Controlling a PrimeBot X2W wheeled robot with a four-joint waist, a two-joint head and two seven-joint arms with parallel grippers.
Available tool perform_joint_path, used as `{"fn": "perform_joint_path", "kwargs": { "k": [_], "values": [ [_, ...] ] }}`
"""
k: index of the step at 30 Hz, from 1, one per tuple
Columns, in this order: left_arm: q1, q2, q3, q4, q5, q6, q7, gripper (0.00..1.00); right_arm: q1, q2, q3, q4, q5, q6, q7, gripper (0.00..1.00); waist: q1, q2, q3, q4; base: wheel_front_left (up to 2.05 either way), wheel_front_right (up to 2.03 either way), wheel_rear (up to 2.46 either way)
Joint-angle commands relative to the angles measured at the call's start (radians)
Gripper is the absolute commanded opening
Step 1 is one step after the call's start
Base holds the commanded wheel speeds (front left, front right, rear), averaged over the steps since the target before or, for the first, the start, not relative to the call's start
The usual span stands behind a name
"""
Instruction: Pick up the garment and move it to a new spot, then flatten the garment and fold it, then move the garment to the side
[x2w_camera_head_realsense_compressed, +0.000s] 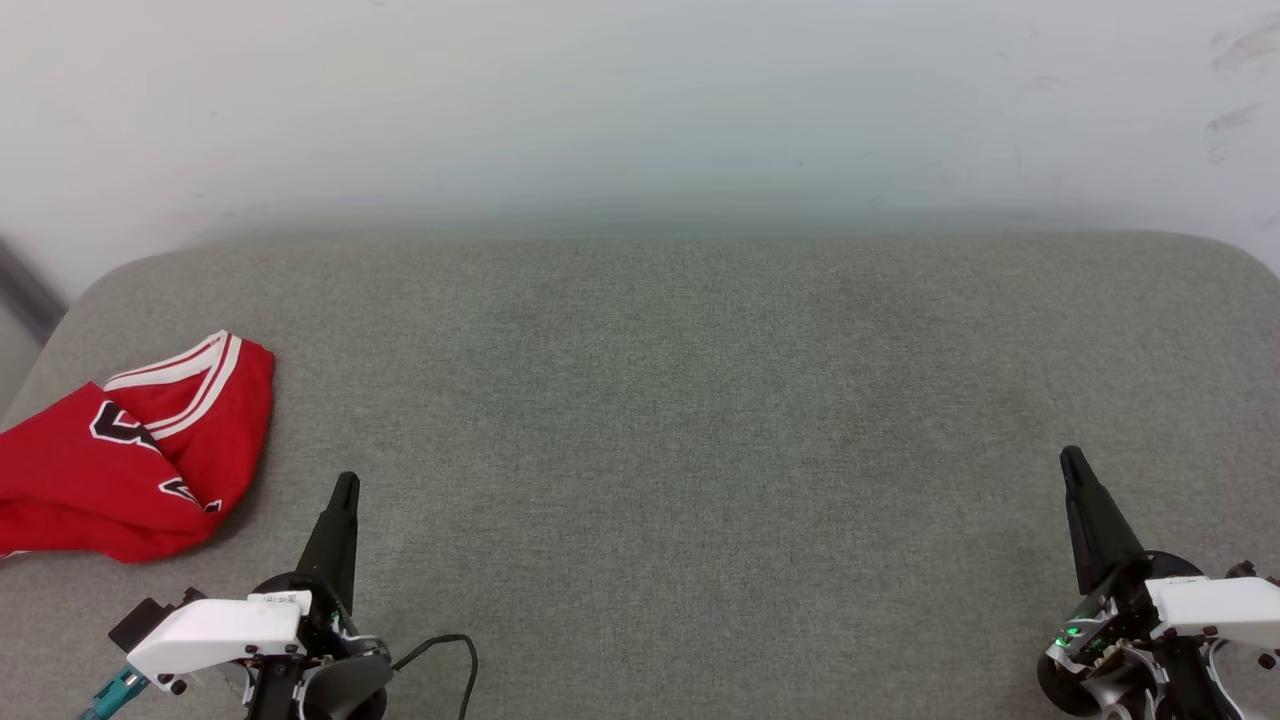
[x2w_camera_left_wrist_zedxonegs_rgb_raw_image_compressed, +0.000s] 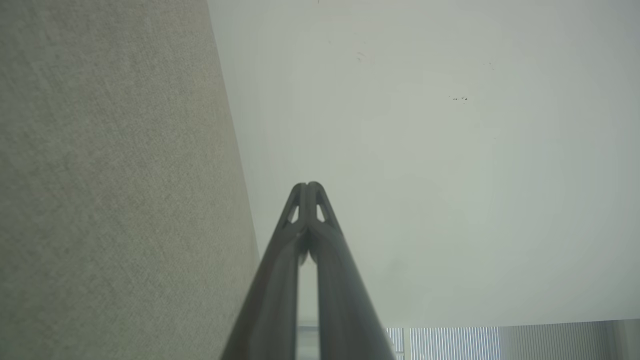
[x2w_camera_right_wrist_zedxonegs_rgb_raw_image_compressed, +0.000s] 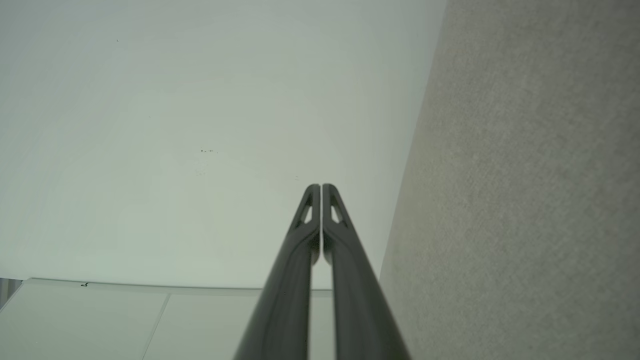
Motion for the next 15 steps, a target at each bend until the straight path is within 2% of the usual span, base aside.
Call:
{"fn": "perform_joint_path", "kwargs": {
  "k": [1,2,15],
  "values": [
    [-0.007,-0.001,0.001,-0.001,0.002,-0.004,0.001,0.00,-0.011,0.002,0.000,-0.002,0.004,0.000,-0.001,0.00,0.0000,0.0000,0.000,0.000,0.00,0.00,0.00],
    [0.000,0.000,0.000,0.000,0.000,0.000,0.000,1.00,0.000,0.000,0.000,0.000,0.000,0.000,0.000,1.00,0.0000,0.0000,0.000,0.000,0.00,0.00,0.00],
    [0.000,-0.001,-0.072,-0.018,0.014,0.000,-0.051,1.00,0.022,0.000,0.035,-0.019,-0.018,0.000,-0.049,1.00,0.0000,0.0000,0.000,-0.003,0.00,0.00,0.00]
  ]
}}
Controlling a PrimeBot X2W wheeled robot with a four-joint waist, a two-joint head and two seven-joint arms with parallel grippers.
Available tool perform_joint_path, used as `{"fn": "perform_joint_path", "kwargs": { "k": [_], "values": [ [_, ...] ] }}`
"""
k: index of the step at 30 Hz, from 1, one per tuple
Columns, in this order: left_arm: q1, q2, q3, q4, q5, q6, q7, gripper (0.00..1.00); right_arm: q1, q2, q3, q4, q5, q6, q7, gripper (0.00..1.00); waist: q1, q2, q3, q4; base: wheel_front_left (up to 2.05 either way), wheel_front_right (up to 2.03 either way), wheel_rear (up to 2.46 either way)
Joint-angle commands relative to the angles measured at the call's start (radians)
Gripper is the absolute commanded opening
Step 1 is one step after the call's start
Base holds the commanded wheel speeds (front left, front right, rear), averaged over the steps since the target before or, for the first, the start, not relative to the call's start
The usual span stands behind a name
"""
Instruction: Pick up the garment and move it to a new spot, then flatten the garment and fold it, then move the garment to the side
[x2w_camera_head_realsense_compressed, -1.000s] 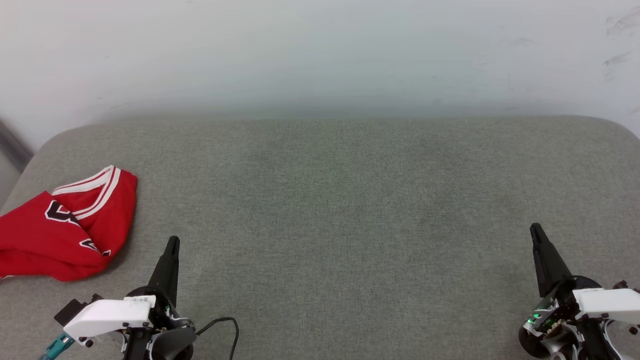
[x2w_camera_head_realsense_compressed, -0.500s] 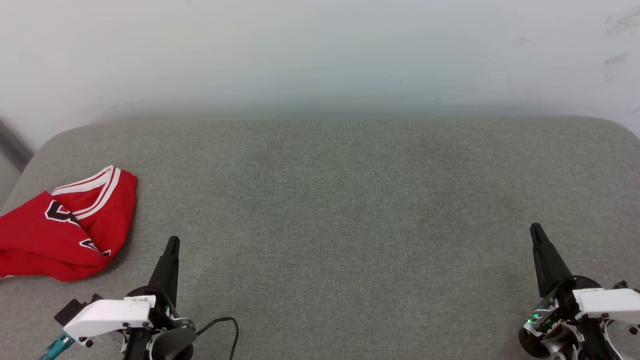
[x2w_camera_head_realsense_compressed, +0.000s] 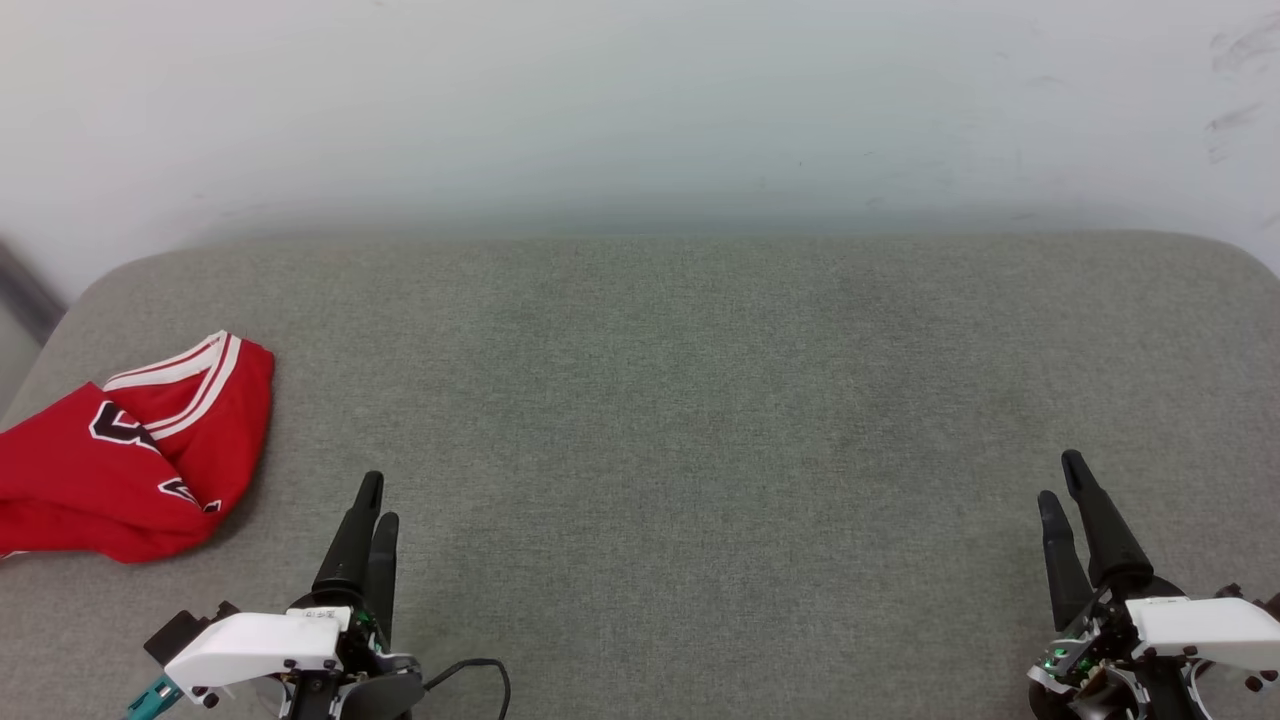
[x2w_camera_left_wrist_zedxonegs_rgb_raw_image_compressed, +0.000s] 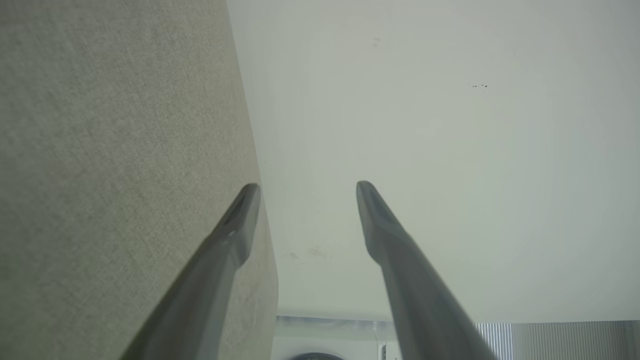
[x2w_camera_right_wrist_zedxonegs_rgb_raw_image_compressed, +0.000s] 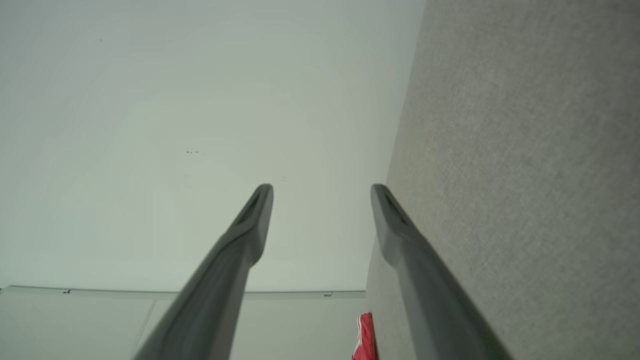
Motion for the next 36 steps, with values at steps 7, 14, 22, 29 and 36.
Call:
{"fn": "perform_joint_path", "kwargs": {
  "k": [7,14,22,29,36],
  "values": [
    [-0.031,0.003,-0.029,-0.043,0.069,-0.002,-0.039,1.00,-0.009,-0.011,0.026,-0.035,-0.083,0.000,-0.039,1.00,0.0000,0.0000,0.000,-0.006,0.00,0.00,0.00],
    [-0.032,0.003,-0.040,-0.059,0.214,-0.002,-0.069,1.00,-0.006,-0.017,0.026,-0.070,-0.265,0.000,-0.069,1.00,0.0000,0.0000,0.000,-0.011,0.00,0.00,0.00],
    [-0.030,0.003,-0.053,-0.072,0.420,0.018,-0.101,1.00,0.001,-0.027,0.044,-0.107,-0.548,0.000,-0.101,1.00,0.0000,0.0000,-0.001,-0.015,0.00,0.00,0.00],
    [-0.027,0.003,-0.075,-0.073,0.595,0.032,-0.127,1.00,0.010,-0.028,0.053,-0.120,-0.744,0.000,-0.127,1.00,0.0000,0.0000,-0.003,-0.017,0.00,0.00,0.00],
    [-0.028,0.010,-0.092,-0.073,0.757,0.047,-0.150,1.00,0.010,-0.026,0.057,-0.114,-0.900,0.000,-0.145,1.00,0.0000,0.0000,-0.003,-0.018,0.00,0.00,0.00]
  ]
}}
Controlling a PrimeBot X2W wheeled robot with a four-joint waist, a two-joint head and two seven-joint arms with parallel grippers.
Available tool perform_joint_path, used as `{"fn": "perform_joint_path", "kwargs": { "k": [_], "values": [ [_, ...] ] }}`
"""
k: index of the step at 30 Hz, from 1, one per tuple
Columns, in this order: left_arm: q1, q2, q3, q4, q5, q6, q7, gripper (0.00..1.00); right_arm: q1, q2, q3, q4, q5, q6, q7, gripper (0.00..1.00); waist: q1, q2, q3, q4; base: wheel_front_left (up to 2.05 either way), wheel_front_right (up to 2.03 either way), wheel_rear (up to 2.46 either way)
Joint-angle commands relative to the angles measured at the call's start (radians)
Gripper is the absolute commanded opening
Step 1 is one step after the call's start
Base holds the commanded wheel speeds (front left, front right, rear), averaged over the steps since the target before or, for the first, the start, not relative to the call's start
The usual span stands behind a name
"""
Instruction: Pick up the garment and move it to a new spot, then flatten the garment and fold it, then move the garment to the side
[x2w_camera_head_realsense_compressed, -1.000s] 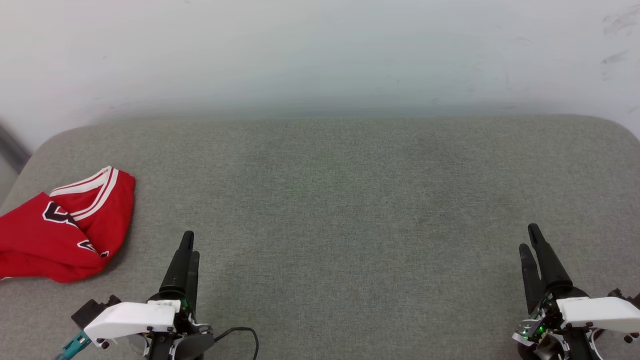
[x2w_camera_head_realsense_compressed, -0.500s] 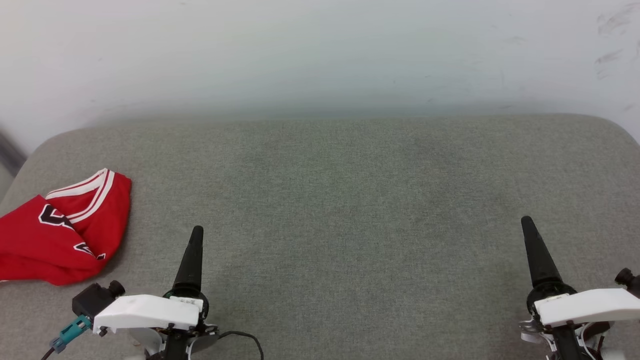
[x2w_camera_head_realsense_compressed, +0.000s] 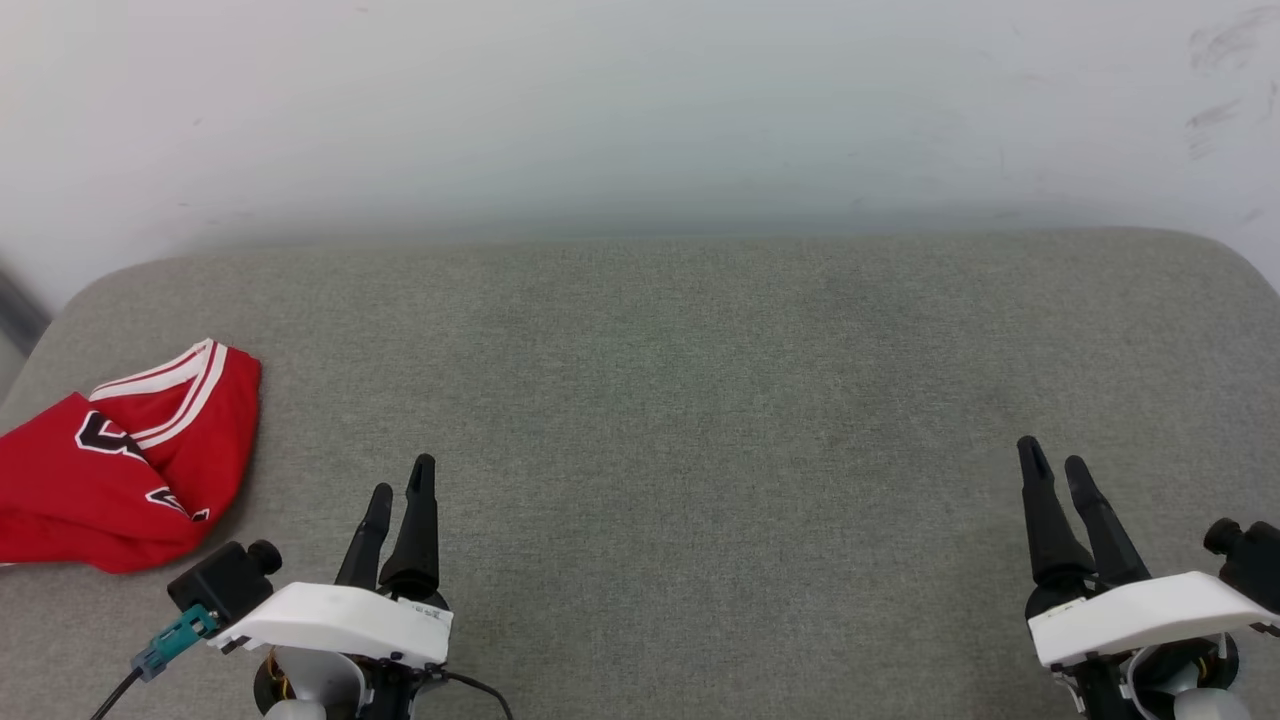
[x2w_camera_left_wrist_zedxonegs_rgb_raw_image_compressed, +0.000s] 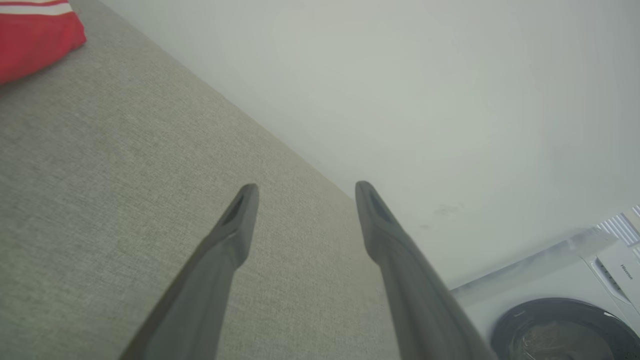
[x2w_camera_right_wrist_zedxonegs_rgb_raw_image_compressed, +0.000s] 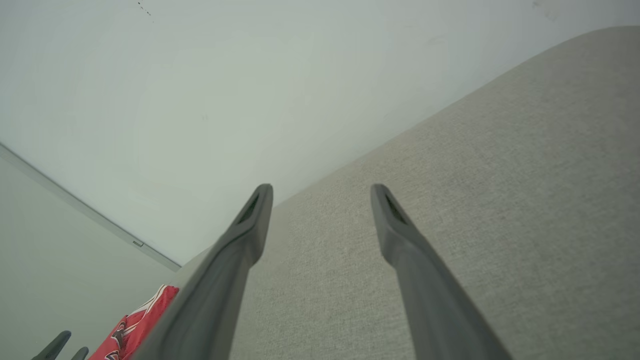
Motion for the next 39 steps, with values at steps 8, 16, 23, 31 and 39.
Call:
{"fn": "perform_joint_path", "kwargs": {
  "k": [8,16,23,31,39],
  "values": [
    [-0.021,0.022,-0.010,-0.023,0.165,0.025,-0.033,1.00,-0.012,-0.007,0.013,-0.007,-0.166,0.000,-0.010,1.00,0.0000,0.0000,0.001,-0.001,0.00,0.00,0.00],
    [-0.021,0.024,-0.011,-0.025,0.262,0.036,-0.056,1.00,-0.014,-0.006,0.018,-0.006,-0.279,0.000,0.000,1.00,0.0000,0.0000,0.003,-0.003,0.00,0.00,0.00],
    [-0.020,0.029,-0.014,-0.022,0.347,0.047,-0.075,1.00,-0.014,-0.007,0.021,-0.013,-0.372,0.000,-0.007,1.00,0.0000,0.0000,0.003,-0.006,0.00,0.00,0.00],
    [-0.014,0.029,-0.017,-0.018,0.435,0.053,-0.098,1.00,-0.012,-0.003,0.022,-0.017,-0.475,0.000,-0.009,1.00,0.0000,0.0000,0.003,-0.008,0.00,0.00,0.00],
    [-0.014,0.031,-0.023,-0.010,0.515,0.061,-0.117,1.00,-0.007,0.003,0.024,-0.020,-0.556,0.000,-0.014,1.00,0.0000,0.0000,0.001,-0.010,0.00,0.00,0.00]
  ]
}}
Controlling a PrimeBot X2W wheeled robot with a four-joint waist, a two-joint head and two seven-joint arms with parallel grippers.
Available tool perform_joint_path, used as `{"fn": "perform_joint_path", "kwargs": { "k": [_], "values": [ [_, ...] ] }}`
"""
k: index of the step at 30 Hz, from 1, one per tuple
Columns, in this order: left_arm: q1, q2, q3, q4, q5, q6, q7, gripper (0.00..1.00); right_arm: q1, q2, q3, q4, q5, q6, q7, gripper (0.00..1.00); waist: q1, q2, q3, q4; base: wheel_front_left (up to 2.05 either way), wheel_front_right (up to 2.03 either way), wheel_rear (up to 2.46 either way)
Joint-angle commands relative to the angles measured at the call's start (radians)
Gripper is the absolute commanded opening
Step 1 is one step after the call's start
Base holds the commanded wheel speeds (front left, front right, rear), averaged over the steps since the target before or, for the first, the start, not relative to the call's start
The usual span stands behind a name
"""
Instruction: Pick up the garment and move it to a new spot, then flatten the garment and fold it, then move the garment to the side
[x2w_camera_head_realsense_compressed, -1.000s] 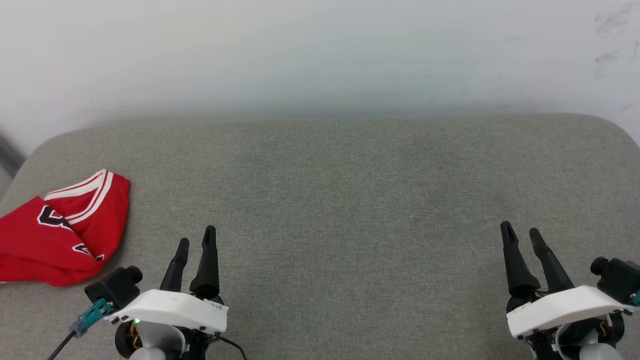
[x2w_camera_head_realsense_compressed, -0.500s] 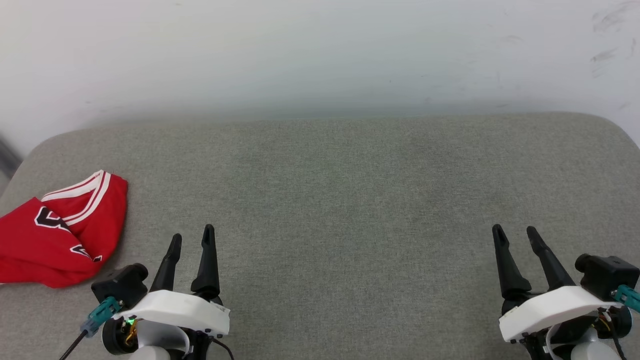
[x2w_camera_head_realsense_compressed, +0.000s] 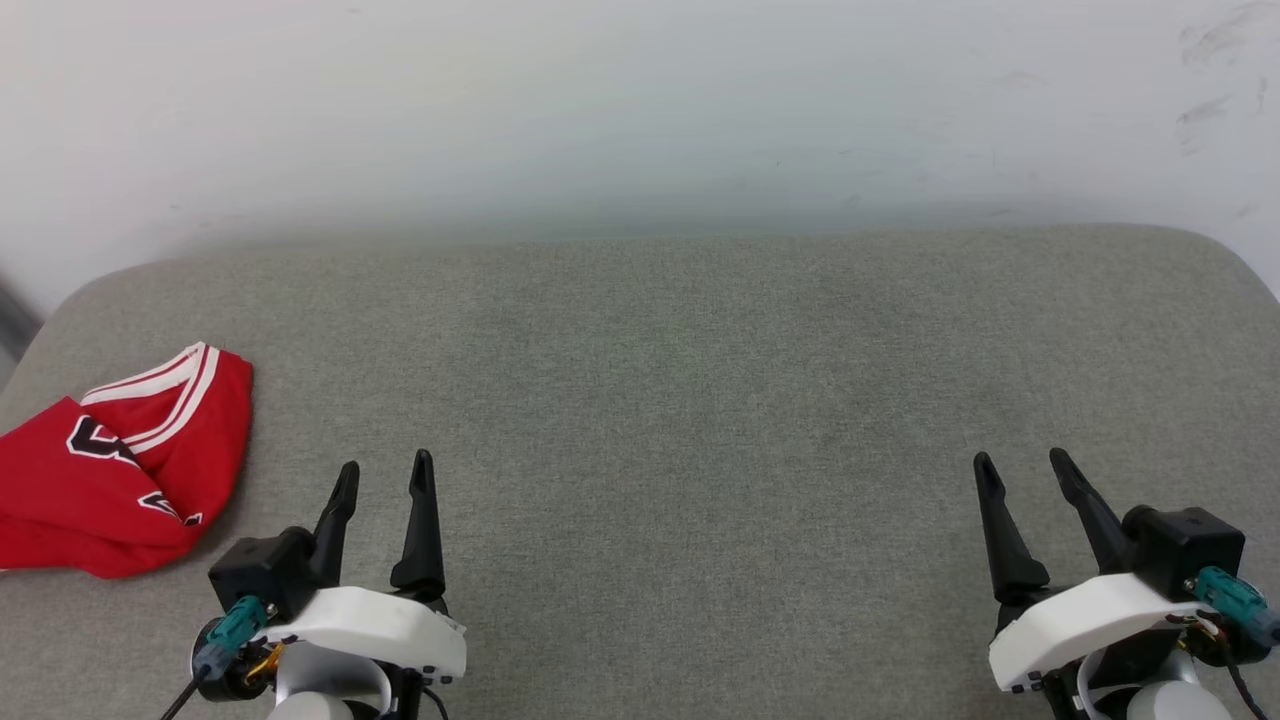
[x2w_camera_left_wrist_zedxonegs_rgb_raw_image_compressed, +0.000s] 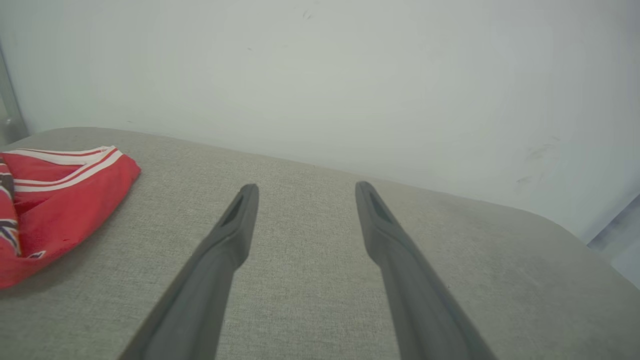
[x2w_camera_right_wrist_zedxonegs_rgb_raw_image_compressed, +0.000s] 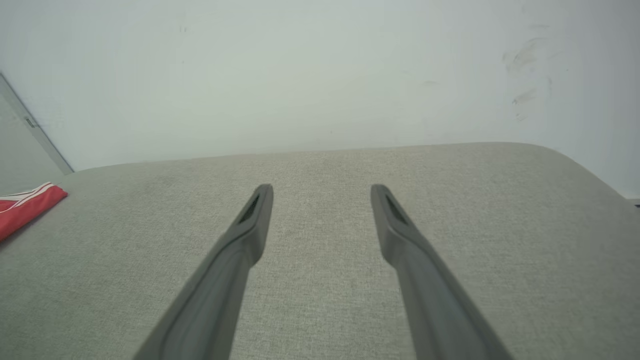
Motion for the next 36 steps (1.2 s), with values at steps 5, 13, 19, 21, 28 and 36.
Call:
{"fn": "perform_joint_path", "kwargs": {
  "k": [5,13,19,21,28,36],
  "values": [
    [-0.010,0.004,-0.006,0.005,0.058,0.007,-0.016,1.00,-0.001,0.004,0.000,-0.012,-0.060,0.000,-0.010,1.00,0.0000,0.0000,0.000,-0.001,0.00,0.00,0.00],
    [-0.015,0.003,-0.011,0.032,0.119,0.012,-0.034,1.00,0.000,0.010,-0.002,-0.012,-0.131,0.000,-0.018,1.00,0.0000,0.0000,-0.001,-0.004,0.00,0.00,0.00],
    [-0.017,0.000,-0.013,0.047,0.158,0.018,-0.046,1.00,0.000,0.014,0.000,-0.005,-0.171,0.000,-0.026,1.00,0.0000,0.0000,-0.002,-0.005,0.00,0.00,0.00],
    [-0.017,-0.002,-0.015,0.053,0.166,0.018,-0.050,1.00,-0.002,0.015,-0.002,-0.004,-0.183,0.000,-0.030,1.00,0.0000,0.0000,-0.003,-0.005,0.00,0.00,0.00],
    [-0.022,-0.006,-0.015,0.073,0.197,0.023,-0.063,1.00,-0.007,0.017,-0.022,-0.003,-0.213,0.000,-0.043,1.00,0.0000,0.0000,-0.003,-0.001,0.00,0.00,0.00],
    [-0.027,-0.008,-0.012,0.089,0.230,0.029,-0.077,1.00,-0.002,0.018,-0.033,-0.003,-0.221,0.000,-0.061,1.00,0.0000,0.0000,-0.007,0.047,0.00,0.00,0.00]
  ]
}}
